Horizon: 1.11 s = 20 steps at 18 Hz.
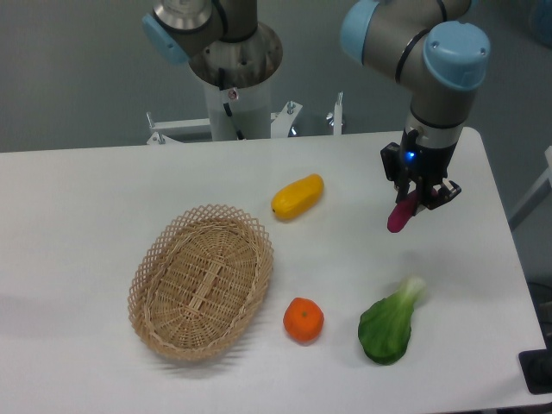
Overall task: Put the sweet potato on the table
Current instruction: 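Carry the held purple sweet potato toward the yellow fruit and lower it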
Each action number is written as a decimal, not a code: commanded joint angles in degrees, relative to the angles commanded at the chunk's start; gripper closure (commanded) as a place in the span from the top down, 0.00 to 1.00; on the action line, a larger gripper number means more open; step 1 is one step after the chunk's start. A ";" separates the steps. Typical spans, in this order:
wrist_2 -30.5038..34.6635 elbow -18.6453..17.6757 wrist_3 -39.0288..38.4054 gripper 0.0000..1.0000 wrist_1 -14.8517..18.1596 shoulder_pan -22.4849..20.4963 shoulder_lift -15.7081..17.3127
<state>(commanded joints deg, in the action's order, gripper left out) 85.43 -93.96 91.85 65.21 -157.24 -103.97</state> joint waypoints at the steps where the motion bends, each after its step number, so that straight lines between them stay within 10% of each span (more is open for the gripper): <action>1: 0.00 0.00 0.00 0.27 -0.09 0.00 0.00; 7: 0.09 -2.36 -0.61 0.28 -1.22 0.53 0.00; 12: 0.26 -7.99 -5.35 0.28 -10.53 1.23 -0.17; 20: 2.19 -14.41 -31.09 0.28 -15.38 3.33 -0.79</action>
<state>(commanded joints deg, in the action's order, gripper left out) 87.62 -108.37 60.76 49.84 -153.90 -104.76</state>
